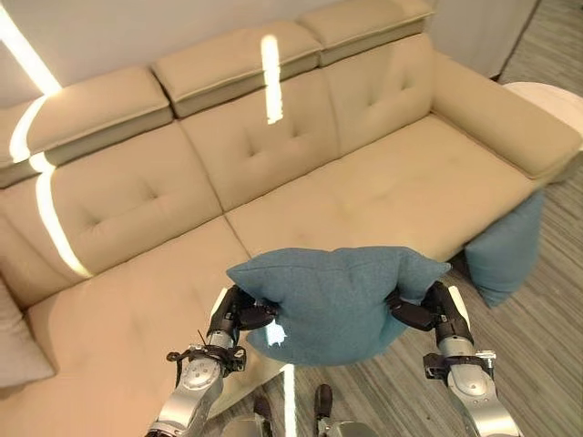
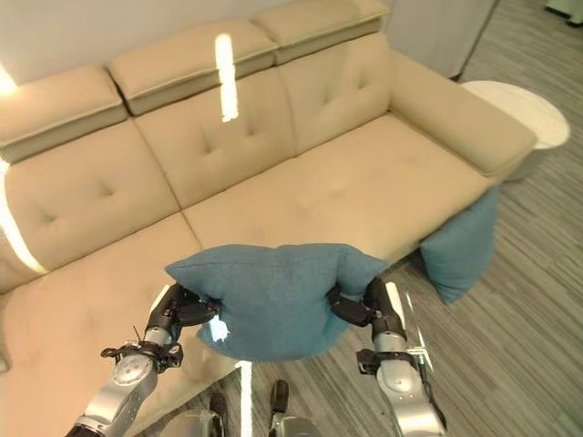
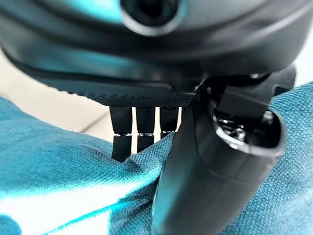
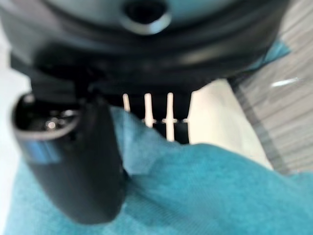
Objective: Pick up all the scattered cushions and arrange them neatly on the sofa.
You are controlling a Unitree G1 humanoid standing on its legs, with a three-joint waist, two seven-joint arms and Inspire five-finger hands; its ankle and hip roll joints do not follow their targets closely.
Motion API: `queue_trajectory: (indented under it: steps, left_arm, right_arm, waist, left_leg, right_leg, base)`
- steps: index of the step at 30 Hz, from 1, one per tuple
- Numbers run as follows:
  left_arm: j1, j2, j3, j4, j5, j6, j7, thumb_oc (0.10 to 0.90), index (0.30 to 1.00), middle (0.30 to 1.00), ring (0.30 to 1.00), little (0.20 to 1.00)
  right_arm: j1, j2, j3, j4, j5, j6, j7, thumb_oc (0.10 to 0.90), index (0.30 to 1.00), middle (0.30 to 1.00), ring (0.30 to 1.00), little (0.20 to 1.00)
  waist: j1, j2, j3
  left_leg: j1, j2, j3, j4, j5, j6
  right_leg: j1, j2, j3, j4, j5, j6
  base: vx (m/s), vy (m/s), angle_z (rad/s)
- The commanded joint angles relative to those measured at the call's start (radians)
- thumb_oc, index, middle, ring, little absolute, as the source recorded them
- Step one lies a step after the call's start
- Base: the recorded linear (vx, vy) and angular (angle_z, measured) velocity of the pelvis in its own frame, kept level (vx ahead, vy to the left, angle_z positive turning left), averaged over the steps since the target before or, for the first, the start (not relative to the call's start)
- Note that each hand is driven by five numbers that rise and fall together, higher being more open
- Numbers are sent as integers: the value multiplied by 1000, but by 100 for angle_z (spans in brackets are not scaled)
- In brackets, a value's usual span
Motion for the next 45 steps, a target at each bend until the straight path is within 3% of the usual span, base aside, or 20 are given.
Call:
queue_trajectory:
  steps: [1,7,9,11,14,17,19,23,32,36,45]
  left_arm:
    - [-98,-10,-24,-175,-4,-145,-56,400,300,300,300,300]
    - [-78,2,-11,-196,-4,-137,-56,400,300,300,300,300]
    - [-96,13,-11,-196,-7,-140,-48,400,300,300,300,300]
    - [-110,12,-15,-199,-5,-145,-46,400,300,300,300,300]
    - [-119,11,-15,-209,-6,-152,-40,400,300,300,300,300]
    - [-121,3,-16,-206,-2,-157,-37,400,300,300,300,300]
    - [-120,0,-11,-211,-3,-163,-32,400,300,300,300,300]
    - [-98,8,13,-233,-9,-166,-38,400,300,300,300,300]
    - [-97,22,77,-317,13,-189,0,400,300,300,300,300]
    - [-169,33,88,-331,38,-211,38,400,300,300,300,300]
    - [-450,55,50,-234,74,-230,173,400,300,300,300,300]
  right_arm:
    - [-66,11,8,-179,10,-142,-3,400,300,300,300,300]
    - [-67,33,20,-182,-23,-137,10,400,300,300,300,300]
    - [-73,45,24,-181,-34,-138,15,400,300,300,300,300]
    - [-72,51,18,-180,-34,-139,19,400,300,300,300,300]
    - [-67,59,0,-174,-26,-142,11,400,300,300,300,300]
    - [-53,64,-15,-172,-25,-145,6,400,300,300,300,300]
    - [-45,59,-22,-173,-30,-145,2,400,300,300,300,300]
    - [-47,61,-27,-172,-32,-149,2,400,300,300,300,300]
    - [-111,27,-49,-215,-62,-158,-22,400,300,300,300,300]
    - [-197,-1,-47,-237,-67,-167,-54,400,300,300,300,300]
    - [-491,-72,47,-174,-48,-149,-140,400,300,300,300,300]
  waist:
    - [30,3,-99]
    - [42,-10,-126]
    - [38,-12,-121]
    - [21,-4,-120]
    - [-3,11,-115]
    - [-35,10,-99]
    - [-48,2,-89]
    - [-37,-12,-99]
    - [-2,-6,-138]
    - [9,4,-156]
    - [18,30,-148]
  left_leg:
    - [-3,-2,35,-120,128,11]
    - [79,-18,35,-184,130,43]
    - [136,-19,23,-206,107,54]
    - [163,-25,-10,-223,102,58]
    - [189,-26,-55,-244,94,57]
    - [214,-40,-115,-244,77,54]
    - [223,-51,-147,-238,63,54]
    - [228,-61,-155,-244,57,51]
    - [230,-43,-182,-292,82,15]
    - [192,-24,-188,-292,85,-12]
    - [155,-8,-193,-292,95,-31]
  right_leg:
    - [120,40,84,17,-138,130]
    - [121,7,58,154,-196,153]
    - [68,-33,40,312,-203,186]
    - [15,-24,90,341,-185,182]
    - [-53,-17,192,292,-158,180]
    - [-99,-4,306,216,-107,194]
    - [-122,-3,339,184,-74,207]
    - [-79,-35,305,113,-43,219]
    - [-2,-29,233,5,-32,209]
    - [-16,-21,204,5,-60,209]
    - [-47,-12,190,5,-71,209]
  base:
    - [319,107,14]
    - [207,129,7]
    - [163,95,17]
    - [129,35,50]
    - [155,-7,71]
    - [133,-30,97]
    - [96,-49,108]
    - [44,-58,53]
    - [64,-95,13]
    - [2,-99,11]
    - [-30,-51,10]
